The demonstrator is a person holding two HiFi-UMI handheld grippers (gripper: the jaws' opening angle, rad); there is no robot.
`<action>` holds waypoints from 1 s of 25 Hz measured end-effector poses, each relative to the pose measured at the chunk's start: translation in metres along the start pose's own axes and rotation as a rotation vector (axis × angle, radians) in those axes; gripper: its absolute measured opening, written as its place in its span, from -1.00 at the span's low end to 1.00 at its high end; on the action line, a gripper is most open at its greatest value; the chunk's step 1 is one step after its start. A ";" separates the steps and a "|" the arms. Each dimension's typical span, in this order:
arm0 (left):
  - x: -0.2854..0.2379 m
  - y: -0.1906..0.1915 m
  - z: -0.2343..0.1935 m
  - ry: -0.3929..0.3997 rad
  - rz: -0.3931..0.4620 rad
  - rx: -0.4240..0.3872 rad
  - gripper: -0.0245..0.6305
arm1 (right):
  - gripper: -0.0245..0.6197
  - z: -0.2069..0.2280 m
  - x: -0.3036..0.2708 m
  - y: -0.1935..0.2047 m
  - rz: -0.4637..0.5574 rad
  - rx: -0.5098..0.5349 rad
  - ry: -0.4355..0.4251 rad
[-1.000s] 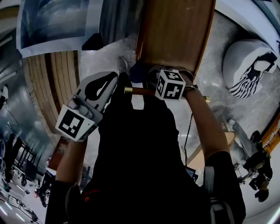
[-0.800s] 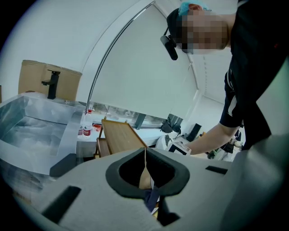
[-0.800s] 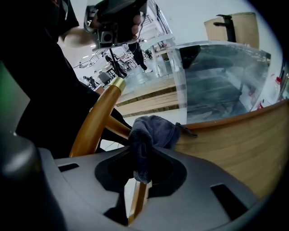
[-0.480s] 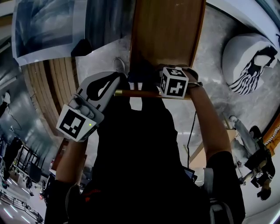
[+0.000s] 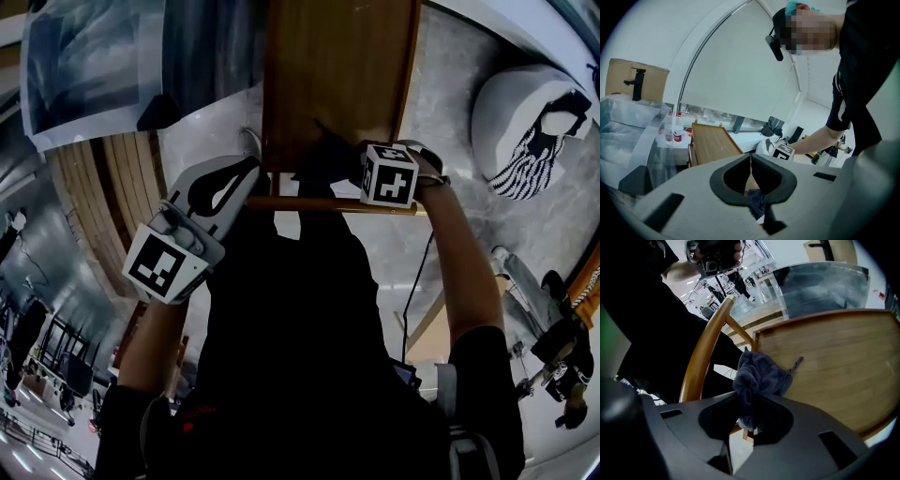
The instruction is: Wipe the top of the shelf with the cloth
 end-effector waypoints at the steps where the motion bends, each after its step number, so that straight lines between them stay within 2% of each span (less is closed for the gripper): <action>1: -0.002 0.000 0.002 0.002 0.000 -0.001 -0.85 | -0.72 -0.001 0.001 0.005 -0.002 -0.008 0.003; 15: -0.025 0.002 0.028 0.030 -0.004 -0.015 -0.85 | -0.72 -0.014 0.018 0.074 -0.013 -0.111 0.058; 25: -0.039 0.004 0.046 0.050 -0.006 -0.030 -0.85 | -0.72 -0.021 0.029 0.103 -0.013 -0.148 0.110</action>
Point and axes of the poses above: the fingertips, and each gripper's own axes: x backward along the fingers, z to its right, y out of its underside, the point moved 10 cm from there along x, backward along the fingers, and after that the axes turned 5 degrees about z, right-handed, at the moved point
